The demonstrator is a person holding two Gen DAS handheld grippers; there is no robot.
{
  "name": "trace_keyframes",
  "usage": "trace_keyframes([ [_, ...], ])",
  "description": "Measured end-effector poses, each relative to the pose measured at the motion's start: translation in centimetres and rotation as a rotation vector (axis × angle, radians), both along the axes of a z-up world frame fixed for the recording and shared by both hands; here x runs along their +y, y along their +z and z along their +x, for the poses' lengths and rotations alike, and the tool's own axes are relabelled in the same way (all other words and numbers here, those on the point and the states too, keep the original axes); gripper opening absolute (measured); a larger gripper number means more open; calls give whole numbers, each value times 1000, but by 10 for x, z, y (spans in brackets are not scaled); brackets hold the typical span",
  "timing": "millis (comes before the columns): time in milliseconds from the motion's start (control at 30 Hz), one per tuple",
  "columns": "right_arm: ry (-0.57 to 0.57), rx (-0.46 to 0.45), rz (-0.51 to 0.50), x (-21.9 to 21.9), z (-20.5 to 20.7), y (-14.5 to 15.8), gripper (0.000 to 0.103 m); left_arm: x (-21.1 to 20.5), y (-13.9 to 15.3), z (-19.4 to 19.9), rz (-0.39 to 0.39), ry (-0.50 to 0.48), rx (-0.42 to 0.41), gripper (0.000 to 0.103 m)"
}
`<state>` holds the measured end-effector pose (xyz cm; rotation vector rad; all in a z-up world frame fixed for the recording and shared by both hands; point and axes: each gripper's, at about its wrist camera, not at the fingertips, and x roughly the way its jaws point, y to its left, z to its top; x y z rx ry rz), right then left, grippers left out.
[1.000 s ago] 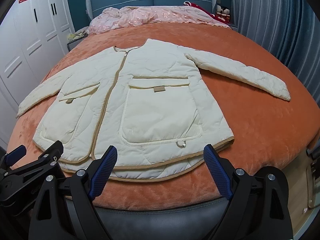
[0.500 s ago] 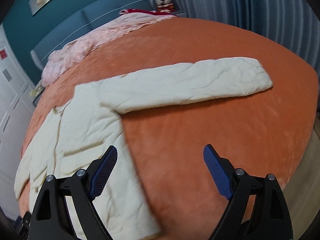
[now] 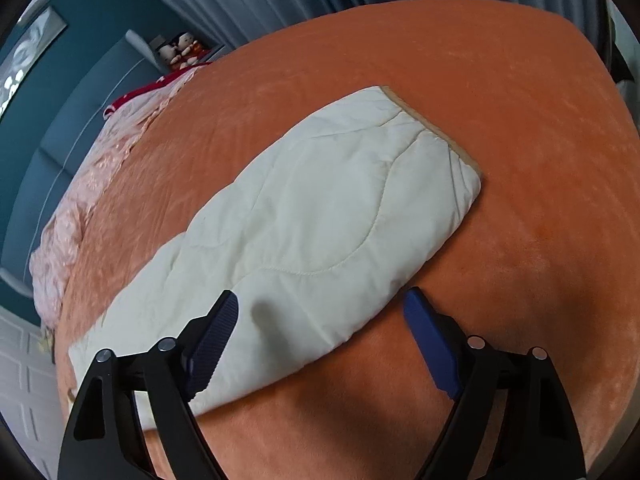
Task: Fold large clothes
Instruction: 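Grasp the jacket sleeve with the right gripper and fold it across the body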
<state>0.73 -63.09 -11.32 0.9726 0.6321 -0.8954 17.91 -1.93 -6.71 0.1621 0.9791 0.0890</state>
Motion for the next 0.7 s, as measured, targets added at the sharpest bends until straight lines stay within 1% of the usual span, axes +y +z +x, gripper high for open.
trace_keyframes([
  [33, -14, 2, -18, -2, 2, 1, 70, 1, -2, 5, 2, 5, 6, 98],
  [67, -12, 6, -25, -5, 7, 1, 54, 1, -5, 8, 4, 11, 11, 97],
  [100, 5, -4, -21, -8, 13, 2, 25, 2, -6, 12, 1, 18, 15, 97],
  [133, 20, -22, -13, -8, 21, 5, 14, 3, -7, 16, -3, 24, 18, 97],
  [167, 34, -40, -31, -6, 31, 13, 11, 4, -8, 20, -8, 32, 19, 97],
  [200, 62, -53, -75, 1, 41, 27, 9, 5, -7, 23, -15, 38, 18, 97],
  [267, 163, -63, -189, 24, 72, 62, 9, 7, -6, 29, -25, 52, 11, 97],
  [300, 222, -82, -231, 40, 88, 78, 9, 9, -5, 32, -31, 57, 8, 97],
  [367, 366, -139, -290, 80, 124, 111, 9, 13, -3, 37, -45, 71, 3, 97],
  [467, 623, -220, -345, 160, 180, 150, 9, 23, -1, 44, -65, 99, 7, 97],
  [533, 787, -257, -347, 217, 209, 162, 9, 33, 1, 47, -85, 123, 5, 97],
  [567, 867, -272, -333, 247, 223, 163, 9, 39, 2, 48, -92, 136, 5, 97],
  [633, 1003, -289, -301, 301, 246, 158, 9, 51, 4, 52, -103, 161, 1, 97],
  [667, 1070, -279, -295, 329, 256, 150, 9, 57, 5, 54, -105, 175, 0, 97],
  [700, 1132, -265, -289, 355, 266, 143, 13, 63, 6, 56, -111, 186, -1, 97],
])
